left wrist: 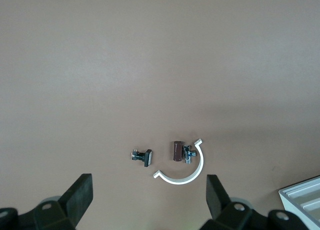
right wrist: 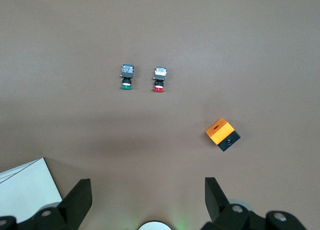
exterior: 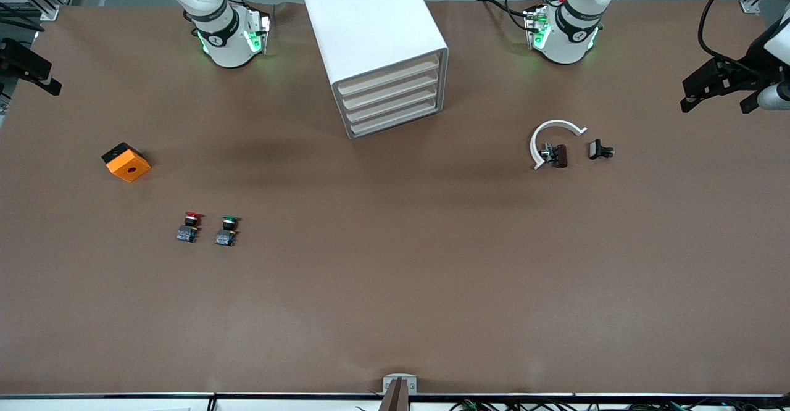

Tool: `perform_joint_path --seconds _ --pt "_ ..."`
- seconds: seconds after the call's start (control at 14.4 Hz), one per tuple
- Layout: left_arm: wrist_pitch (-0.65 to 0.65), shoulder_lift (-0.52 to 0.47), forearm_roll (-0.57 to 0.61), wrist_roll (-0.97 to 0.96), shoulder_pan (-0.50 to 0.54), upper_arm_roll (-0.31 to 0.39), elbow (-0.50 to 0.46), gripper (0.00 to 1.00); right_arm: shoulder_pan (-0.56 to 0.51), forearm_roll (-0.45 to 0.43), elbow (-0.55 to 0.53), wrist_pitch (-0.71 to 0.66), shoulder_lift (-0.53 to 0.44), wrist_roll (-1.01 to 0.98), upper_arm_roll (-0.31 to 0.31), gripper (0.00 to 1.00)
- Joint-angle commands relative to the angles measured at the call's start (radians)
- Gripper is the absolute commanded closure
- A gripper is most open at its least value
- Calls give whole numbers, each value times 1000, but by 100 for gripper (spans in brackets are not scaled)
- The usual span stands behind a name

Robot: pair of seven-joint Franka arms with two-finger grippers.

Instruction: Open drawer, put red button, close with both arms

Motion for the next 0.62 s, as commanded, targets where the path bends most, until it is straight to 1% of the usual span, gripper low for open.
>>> perform_joint_path --seconds 0.0,0.21,0.42,0.56 --pt "-18 7 20 5 0 -4 18 0 5 -9 -26 11 -28 -13 -4 0" --pt "-18 7 17 5 3 -2 17 0 5 -9 -26 11 -28 -13 -2 0" --pt "-20 56 14 -13 8 3 11 0 5 -22 -24 9 -28 -13 -2 0" --pt "-15 128 14 -16 6 3 12 0 7 -33 -24 9 -35 -12 1 0"
